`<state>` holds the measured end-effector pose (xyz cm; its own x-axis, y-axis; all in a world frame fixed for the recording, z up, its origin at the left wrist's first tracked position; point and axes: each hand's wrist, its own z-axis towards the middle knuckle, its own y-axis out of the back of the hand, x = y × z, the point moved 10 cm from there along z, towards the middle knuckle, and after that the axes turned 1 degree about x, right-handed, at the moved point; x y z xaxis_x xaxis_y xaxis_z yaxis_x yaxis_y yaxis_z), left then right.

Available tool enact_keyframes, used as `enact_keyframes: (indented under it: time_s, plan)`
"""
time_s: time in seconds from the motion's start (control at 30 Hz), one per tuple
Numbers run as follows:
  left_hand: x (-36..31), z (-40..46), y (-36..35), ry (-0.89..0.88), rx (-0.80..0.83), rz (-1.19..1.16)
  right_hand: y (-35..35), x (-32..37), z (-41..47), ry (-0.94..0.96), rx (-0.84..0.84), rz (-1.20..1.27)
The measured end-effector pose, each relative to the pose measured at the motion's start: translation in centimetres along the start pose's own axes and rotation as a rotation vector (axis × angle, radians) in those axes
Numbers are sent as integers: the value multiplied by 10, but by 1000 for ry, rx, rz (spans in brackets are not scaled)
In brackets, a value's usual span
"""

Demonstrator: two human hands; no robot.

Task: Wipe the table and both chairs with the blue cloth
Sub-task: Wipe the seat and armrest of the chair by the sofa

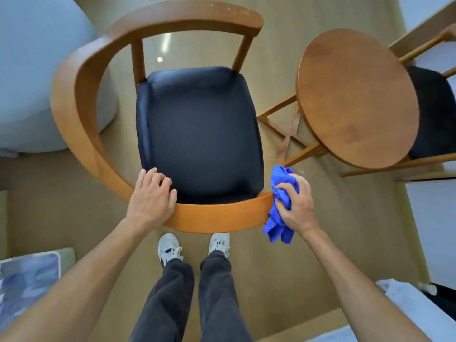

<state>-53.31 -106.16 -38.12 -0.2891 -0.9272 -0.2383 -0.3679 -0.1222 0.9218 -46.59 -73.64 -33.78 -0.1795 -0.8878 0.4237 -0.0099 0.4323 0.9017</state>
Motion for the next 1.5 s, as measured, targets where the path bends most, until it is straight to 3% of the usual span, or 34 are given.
enact_keyframes:
  time_s: [0.13, 0.2, 0.3, 0.43, 0.5, 0.57, 0.73, 0.8, 0.9, 1.0, 1.1, 1.23, 1.4, 1.5]
  plan:
    - [2, -3, -11, 56, 11, 68, 12, -27, -6, -391, -201, 50]
    - [2, -3, -11, 83, 15, 87, 10, -10, -20, -423, -290, 6]
    - [0, -2, -12, 108, -8, 114, -23, 76, -37, -151, -248, -72]
    - [2, -3, -9, 106, -79, 145, -91, 195, -65, 282, 13, -6]
    - [2, -2, -6, 104, -110, 143, -84, 177, -62, 445, 50, 4]
    - [0, -2, -4, 104, -131, 139, -55, 116, -52, 452, 22, -39]
    - [-1, -3, 1, 122, -160, 141, 18, -50, -9, -134, -94, -16]
    - [-2, -3, 2, 116, -174, 140, 15, -44, -9, -188, -133, -37]
    - [-2, -3, 3, 126, -168, 147, -9, 24, -22, -73, -184, -30]
    - [-1, -3, 3, 135, -162, 141, -59, 129, -45, 205, -44, 43]
    - [1, -4, 3, 143, -169, 135, -79, 174, -48, 239, 46, 83]
    - [3, -4, 4, 141, -185, 116, -67, 128, -35, 222, 157, 161]
    - [3, -5, 5, 140, -202, 82, -25, 22, -17, -8, 98, -33]
    - [5, -4, 1, 142, -172, 73, -19, 12, -17, -130, 15, -23]
